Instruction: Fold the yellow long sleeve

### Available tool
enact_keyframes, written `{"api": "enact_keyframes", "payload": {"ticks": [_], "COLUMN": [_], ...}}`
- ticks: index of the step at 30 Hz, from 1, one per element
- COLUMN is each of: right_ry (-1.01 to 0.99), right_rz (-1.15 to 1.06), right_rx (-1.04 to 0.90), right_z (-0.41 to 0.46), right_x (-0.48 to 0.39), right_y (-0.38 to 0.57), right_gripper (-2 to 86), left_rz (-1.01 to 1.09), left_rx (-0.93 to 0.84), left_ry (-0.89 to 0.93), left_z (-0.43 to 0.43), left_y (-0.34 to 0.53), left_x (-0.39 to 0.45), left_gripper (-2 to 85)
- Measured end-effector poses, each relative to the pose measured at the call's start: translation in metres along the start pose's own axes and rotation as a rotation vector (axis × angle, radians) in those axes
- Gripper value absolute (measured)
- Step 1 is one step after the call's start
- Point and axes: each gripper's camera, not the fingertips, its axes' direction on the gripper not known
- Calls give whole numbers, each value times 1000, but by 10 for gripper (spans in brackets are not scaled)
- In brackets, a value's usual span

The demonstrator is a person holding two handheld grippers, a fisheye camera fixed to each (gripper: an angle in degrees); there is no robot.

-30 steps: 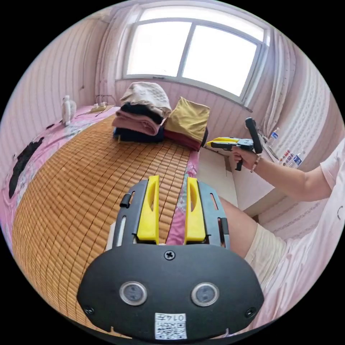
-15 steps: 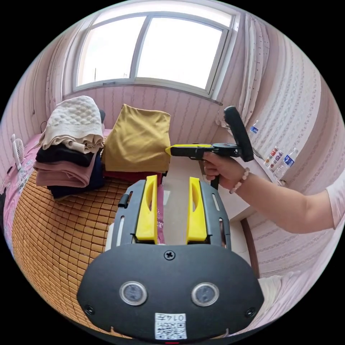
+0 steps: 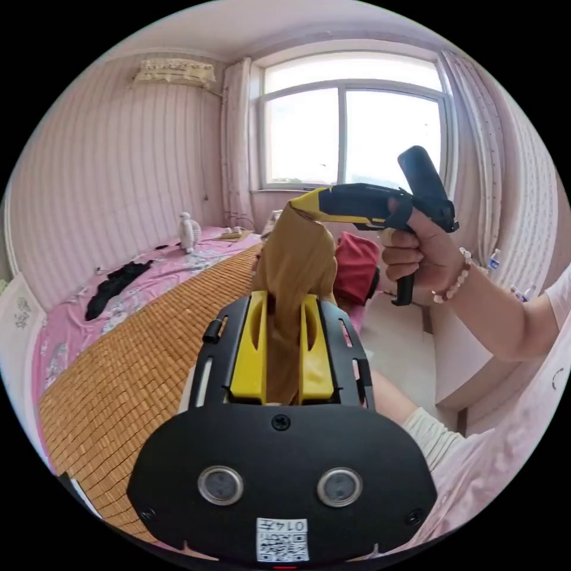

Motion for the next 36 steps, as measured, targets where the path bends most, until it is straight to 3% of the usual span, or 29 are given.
{"api": "enact_keyframes", "payload": {"ticks": [3, 6, 10, 14, 20, 26, 36], "right_ry": [-56, 48, 281, 233, 233, 291, 335], "right_rz": [-11, 22, 188, 244, -2, -24, -135], "right_rx": [-26, -139, -433, -596, -676, -770, -936], "right_z": [49, 103, 192, 253, 353, 453, 521], "right_x": [-29, -30, 14, 23, -14, -16, -11], "right_y": [-1, 20, 91, 146, 156, 157, 166], "right_gripper": [3, 7, 19, 56, 92, 159, 75], "left_rz": [-36, -189, -457, -619, -672, -608, -581], "left_rx": [89, 105, -22, -154, -296, -424, -568], "left_ry": [-166, -204, -242, -232, -181, -117, -99], "left_z": [-80, -133, -152, -151, -114, -45, 6], "left_y": [30, 79, 153, 223, 255, 243, 227], "left_x": [-40, -85, -131, -153, -176, -196, -206], "left_gripper": [31, -2, -8, -8, 30, 93, 68]}}
